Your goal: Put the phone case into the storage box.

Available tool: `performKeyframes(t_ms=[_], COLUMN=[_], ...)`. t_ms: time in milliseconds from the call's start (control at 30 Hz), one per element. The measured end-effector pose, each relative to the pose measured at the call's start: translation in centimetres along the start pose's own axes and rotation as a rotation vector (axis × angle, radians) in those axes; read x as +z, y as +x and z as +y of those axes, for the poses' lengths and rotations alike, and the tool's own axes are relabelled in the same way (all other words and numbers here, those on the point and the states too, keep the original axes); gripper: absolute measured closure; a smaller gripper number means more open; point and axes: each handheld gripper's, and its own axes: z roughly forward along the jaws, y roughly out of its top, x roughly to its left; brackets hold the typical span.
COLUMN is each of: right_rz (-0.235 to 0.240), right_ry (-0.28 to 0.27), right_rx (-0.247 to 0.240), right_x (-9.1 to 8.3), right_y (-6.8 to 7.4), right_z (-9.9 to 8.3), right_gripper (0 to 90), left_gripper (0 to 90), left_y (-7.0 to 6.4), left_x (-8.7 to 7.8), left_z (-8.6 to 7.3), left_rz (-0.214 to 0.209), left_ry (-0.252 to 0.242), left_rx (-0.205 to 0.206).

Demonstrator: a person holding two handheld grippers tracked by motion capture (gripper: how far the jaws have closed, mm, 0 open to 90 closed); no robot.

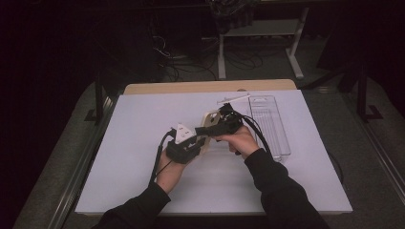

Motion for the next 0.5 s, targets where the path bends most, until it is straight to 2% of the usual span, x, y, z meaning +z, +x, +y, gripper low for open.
performKeyframes(t_ms=[200,333,367,500], right_rz=[-0.006,-0.012,-0.017,-0.022], right_ry=[0.0,-0.001,-0.001,-0.002], right_rx=[-0.009,-0.011,-0.014,-0.013], right_x=[0.0,-0.1,-0.1,-0.2], right_y=[-0.1,-0.1,-0.2,-0.2], right_z=[-0.1,-0.1,-0.1,-0.1], right_gripper=[5.9,6.4,6.6,7.1], left_gripper=[50.5,41.4,38.6,31.2], left_y=[0.4,0.6,0.9,1.2], left_x=[-0.1,-0.1,-0.2,-0.4], left_z=[0.0,0.0,0.0,0.0], left_rz=[-0.022,-0.054,-0.065,-0.091], left_ry=[0.014,0.036,0.061,0.069], left_rx=[0.007,0.021,0.039,0.03])
